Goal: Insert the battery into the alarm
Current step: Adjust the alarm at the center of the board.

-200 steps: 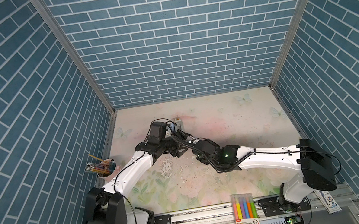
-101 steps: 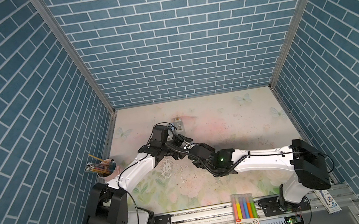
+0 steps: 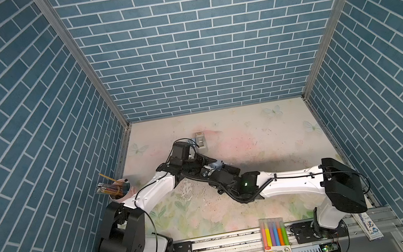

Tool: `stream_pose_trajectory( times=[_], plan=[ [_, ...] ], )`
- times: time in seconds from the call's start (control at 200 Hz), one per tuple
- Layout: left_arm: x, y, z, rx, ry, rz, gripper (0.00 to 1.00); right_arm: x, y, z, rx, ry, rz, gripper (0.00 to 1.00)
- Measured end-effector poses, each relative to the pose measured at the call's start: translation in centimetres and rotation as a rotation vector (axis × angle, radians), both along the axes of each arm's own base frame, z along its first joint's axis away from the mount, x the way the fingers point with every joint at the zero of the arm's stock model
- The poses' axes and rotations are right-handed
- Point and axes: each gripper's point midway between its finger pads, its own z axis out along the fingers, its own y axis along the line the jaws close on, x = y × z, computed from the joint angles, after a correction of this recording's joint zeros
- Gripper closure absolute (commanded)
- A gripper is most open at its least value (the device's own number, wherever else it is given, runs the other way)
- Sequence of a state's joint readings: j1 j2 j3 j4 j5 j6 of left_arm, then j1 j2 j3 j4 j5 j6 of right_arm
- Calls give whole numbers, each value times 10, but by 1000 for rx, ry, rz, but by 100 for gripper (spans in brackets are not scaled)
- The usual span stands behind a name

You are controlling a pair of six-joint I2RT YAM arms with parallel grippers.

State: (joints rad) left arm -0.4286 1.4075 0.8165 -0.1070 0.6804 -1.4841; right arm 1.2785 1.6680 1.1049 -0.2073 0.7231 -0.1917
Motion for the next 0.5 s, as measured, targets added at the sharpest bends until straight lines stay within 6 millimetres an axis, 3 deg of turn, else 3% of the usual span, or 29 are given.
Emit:
stream_pose_trajectory(
  times=[0.06,0.17,0.275,0.495],
  plan=[
    [0,0,0,-2,-1,-1,86,0,0,0,-3,-7,-2,94],
    [1,-1,2,-10,-10,-4,96,2,-1,2,-16,-23,-5,67],
    [3,-3,5,-21,-26,-9,100,4,-4,5,-26,-47,-17,54],
    [8,-5,9,-20,-85,-40,100,10,-13,16,-4,-112,-68,42]
  ],
)
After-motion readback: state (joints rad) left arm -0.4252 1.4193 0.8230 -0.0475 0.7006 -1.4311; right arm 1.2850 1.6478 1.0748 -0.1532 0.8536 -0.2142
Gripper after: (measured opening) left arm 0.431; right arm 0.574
